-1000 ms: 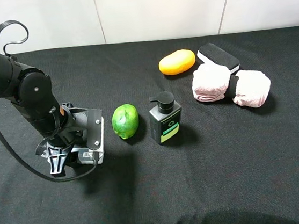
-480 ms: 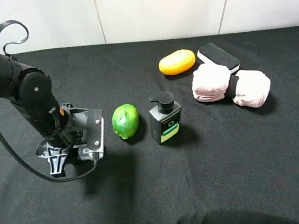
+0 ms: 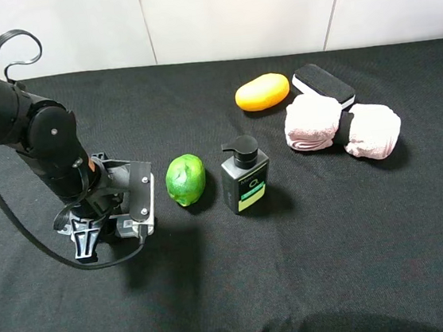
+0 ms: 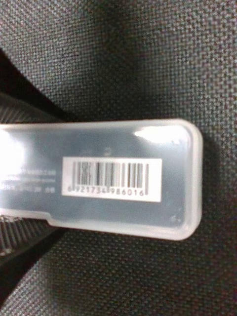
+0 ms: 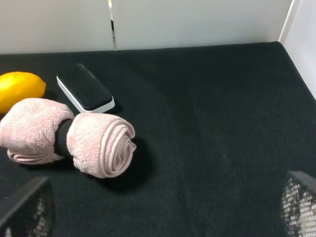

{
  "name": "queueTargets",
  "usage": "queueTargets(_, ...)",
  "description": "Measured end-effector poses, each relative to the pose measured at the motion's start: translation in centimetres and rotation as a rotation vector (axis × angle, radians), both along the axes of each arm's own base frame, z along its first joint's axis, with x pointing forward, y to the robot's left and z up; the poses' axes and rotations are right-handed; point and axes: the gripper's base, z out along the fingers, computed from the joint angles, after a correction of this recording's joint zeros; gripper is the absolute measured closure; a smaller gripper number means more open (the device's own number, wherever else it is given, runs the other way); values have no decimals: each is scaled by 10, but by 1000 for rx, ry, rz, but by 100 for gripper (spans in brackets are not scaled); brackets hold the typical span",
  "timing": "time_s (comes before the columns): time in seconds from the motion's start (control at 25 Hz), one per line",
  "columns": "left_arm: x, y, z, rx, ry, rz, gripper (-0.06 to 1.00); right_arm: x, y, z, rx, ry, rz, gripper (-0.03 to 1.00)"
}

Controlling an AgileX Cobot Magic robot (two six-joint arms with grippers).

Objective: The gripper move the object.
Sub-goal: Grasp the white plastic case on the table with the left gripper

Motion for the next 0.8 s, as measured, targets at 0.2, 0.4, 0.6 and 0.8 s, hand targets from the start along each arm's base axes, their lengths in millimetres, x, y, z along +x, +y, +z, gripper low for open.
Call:
queueTargets(0.2,-1,0,0,5,9,31,50,0,0,0,0,0,0,27)
queueTargets(0.4,-3,2,0,17,32,139,50,0,0,0,0,0,0,27)
queueTargets(0.6,-4,3,1,25,45,278,50,0,0,0,0,0,0,27)
queueTargets(0.8,-7,4,3,49,71,408,50,0,0,0,0,0,0,27)
